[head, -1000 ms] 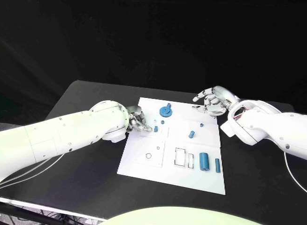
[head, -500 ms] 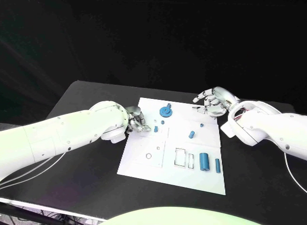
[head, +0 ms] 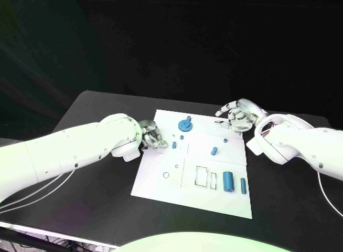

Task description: Assemble the parts on the task board

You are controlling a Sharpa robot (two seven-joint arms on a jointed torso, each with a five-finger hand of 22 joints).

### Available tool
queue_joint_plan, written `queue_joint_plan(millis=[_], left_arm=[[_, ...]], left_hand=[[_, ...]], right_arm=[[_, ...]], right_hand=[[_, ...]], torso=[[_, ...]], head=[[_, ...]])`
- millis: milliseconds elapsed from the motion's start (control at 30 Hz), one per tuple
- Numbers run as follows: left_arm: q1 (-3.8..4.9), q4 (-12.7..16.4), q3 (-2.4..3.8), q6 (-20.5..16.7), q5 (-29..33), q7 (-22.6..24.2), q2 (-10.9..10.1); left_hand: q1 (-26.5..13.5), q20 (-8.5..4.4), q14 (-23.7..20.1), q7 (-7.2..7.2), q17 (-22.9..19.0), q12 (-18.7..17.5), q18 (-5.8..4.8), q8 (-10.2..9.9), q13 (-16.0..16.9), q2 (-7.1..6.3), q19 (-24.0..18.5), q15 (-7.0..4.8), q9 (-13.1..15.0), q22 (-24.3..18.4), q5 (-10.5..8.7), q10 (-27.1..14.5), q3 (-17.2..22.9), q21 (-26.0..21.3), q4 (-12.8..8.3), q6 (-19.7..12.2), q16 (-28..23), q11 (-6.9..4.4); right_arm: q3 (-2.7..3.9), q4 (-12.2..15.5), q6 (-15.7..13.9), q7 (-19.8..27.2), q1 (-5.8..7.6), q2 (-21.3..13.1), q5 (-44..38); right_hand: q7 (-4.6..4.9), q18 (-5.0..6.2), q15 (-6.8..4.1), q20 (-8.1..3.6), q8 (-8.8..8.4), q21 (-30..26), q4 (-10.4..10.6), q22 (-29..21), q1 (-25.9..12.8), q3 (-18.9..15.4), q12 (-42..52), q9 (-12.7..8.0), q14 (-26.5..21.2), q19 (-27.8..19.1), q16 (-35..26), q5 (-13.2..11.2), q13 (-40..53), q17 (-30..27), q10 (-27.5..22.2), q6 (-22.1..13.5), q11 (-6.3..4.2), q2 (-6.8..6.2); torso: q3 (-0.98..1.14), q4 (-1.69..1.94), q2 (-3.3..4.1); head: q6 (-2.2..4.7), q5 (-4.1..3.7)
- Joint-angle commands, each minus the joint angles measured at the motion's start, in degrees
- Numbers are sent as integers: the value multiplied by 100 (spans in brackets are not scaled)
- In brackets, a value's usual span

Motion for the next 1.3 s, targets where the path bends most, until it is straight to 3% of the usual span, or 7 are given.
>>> queue_joint_plan(millis=[33,233,500,933,1100,1300], left_arm=[[-47,40,-25,228,410,88,-3],[-29,128,15,398,584,103,-77],[67,162,62,534,649,102,-132],[242,-109,75,974,864,37,-58],[378,-315,75,1351,926,-20,35],[529,-596,68,1837,990,-98,184]], left_hand=[[-85,-13,42,-9,6,5,-4,34,-11,-77,5,-46,-14,3,0,104,1010,32,-823,-38,16,-69],[-150,-17,49,-12,33,4,-2,34,-19,-128,-13,-49,-37,6,1,108,1147,39,-941,-6,31,-75],[-271,-25,73,-20,102,12,-3,11,-20,-163,-22,-57,-89,37,9,125,1345,68,-1089,62,69,-84],[-528,-42,110,-34,213,65,-10,-42,66,-220,-14,-75,-171,117,29,185,1611,137,-1336,171,130,-100],[-894,-48,116,-43,239,132,-14,-62,154,-157,-19,-80,-205,173,20,208,1915,188,-1546,212,152,-107],[-1506,-50,136,-56,306,322,-23,-15,365,46,-15,-83,-152,259,5,260,2298,249,-1805,208,198,-114]], right_arm=[[-1,1,98,47,-7,1,-19],[-2,1,107,51,-8,-1,-19],[-3,-5,120,48,-9,7,-19],[-4,-7,125,43,-10,16,-19],[-4,-15,126,39,-10,24,-19],[-4,-23,129,35,-10,41,-19]], right_hand=[[1,66,-29,0,13,-37,22,-5,5,-3,-30,-6,-4,-49,-18,39,0,-1,-34,-50,0,-21],[0,63,-30,0,23,-40,32,-6,-11,-15,-17,-8,1,-40,-24,42,14,7,-11,-46,0,-34],[-1,62,-30,0,25,-37,38,-5,-19,-20,-17,-9,3,-36,-24,42,12,11,-9,-46,0,-37],[-1,62,-30,0,25,-37,38,-5,-19,-20,-17,-9,3,-36,-24,42,12,11,-9,-46,0,-37],[-2,59,-31,-1,30,-30,46,-1,-29,-26,-8,-10,8,-27,-25,46,21,17,4,-47,-2,-40],[-2,61,-31,-1,31,-41,45,-7,-28,-26,-8,-10,8,-30,-26,47,22,17,5,-47,-2,-41]], torso=[[-2,-4,1],[3,3,-2],[3,0,-2],[-2,-2,3],[-4,3,0],[-2,-3,-1]], head=[[6,-3],[9,-11],[23,0],[25,-14],[19,-16],[14,-14]])
